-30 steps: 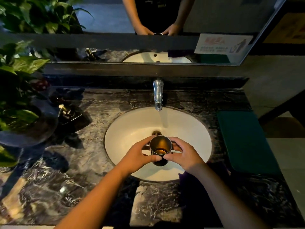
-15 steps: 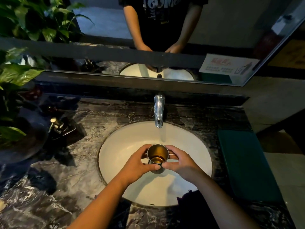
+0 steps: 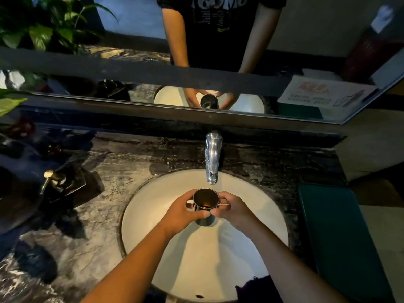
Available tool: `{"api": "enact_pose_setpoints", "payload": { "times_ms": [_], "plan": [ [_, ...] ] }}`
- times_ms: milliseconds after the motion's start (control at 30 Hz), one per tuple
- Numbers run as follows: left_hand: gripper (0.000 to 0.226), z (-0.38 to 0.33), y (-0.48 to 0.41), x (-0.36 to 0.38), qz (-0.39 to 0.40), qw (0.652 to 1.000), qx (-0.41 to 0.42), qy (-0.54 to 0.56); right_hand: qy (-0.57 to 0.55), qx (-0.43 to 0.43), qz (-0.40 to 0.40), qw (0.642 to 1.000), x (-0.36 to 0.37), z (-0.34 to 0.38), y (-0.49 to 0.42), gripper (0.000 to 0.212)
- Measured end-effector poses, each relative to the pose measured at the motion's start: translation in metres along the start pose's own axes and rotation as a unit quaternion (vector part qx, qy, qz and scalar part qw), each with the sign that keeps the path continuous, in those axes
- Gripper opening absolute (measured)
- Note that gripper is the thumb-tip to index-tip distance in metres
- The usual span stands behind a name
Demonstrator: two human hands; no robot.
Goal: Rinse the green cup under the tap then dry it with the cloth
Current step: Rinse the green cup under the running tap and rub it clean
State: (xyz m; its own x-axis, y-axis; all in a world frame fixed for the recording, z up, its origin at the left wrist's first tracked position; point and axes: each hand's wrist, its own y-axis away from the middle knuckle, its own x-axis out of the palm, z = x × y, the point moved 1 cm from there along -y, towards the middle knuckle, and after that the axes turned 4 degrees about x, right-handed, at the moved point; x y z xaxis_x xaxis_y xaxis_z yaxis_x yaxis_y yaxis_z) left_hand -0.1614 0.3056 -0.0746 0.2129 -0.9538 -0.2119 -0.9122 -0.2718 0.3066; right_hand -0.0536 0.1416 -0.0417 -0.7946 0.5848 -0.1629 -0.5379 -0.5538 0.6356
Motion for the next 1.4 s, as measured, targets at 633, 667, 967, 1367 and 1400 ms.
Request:
{"api": "enact_pose_setpoints", "payload": {
  "times_ms": [633,667,967,1367,1400],
  "plan": [
    [0.063,0.000,-0.021,0.002,-0.008,1.000,-0.009,-0.011,-0.021,0.014,-0.083,0.996,-0.020,0.090,-0.012,0.030],
    [0.063,0.001,-0.021,0.002,-0.013,1.000,-0.007,-0.010,-0.027,0.017,-0.073,0.997,-0.017,0.091,-0.013,0.031],
    [0.066,0.003,-0.021,0.005,-0.018,1.000,-0.006,0.002,-0.057,0.027,-0.050,0.997,-0.005,0.095,-0.019,0.032],
    [0.063,0.008,-0.021,0.012,-0.022,1.000,-0.014,0.012,-0.049,0.024,-0.026,0.998,-0.011,0.100,-0.015,0.038],
    [0.063,0.007,-0.022,0.012,-0.022,1.000,-0.014,0.012,-0.054,0.023,-0.023,0.998,-0.011,0.100,-0.015,0.038]
  ]
}}
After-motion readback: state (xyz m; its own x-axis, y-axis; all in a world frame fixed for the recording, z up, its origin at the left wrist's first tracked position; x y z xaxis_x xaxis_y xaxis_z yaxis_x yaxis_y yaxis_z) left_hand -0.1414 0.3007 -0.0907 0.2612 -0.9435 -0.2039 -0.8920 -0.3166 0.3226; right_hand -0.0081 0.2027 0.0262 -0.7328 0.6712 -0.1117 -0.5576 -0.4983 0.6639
